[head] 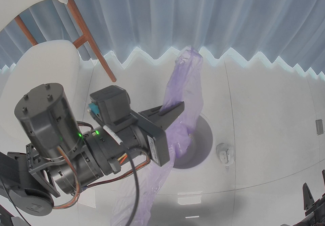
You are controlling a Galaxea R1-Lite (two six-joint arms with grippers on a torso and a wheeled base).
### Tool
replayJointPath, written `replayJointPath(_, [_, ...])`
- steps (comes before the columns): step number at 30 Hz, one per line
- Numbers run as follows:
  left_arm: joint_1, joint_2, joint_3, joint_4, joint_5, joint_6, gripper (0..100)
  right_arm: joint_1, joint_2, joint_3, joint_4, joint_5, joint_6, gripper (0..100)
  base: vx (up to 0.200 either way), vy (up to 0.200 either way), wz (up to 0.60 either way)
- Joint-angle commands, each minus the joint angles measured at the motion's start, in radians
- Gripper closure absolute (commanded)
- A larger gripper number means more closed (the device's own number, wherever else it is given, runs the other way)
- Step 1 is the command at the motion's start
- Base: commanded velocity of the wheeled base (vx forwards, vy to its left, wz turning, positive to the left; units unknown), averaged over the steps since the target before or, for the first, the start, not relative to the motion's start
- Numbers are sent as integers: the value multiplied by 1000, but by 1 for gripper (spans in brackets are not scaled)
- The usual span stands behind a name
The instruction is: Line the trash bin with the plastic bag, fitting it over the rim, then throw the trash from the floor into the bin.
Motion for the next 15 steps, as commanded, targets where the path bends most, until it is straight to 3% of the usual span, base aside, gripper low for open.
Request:
replayJointPath(1, [18,71,2,-49,2,-18,100,0,-17,18,-1,1,0,0,0,0,0])
replayJointPath(8, [37,189,22,-319,33,-151,100,0,-17,18,0,-1,-2,0,0,0,0])
replayJointPath(13, [58,318,26,-461,45,-147,100,0,-17,18,0,-1,0,0,0,0,0])
replayJointPath(15, [58,401,20,-578,41,-144,100,0,-17,18,0,-1,0,0,0,0,0])
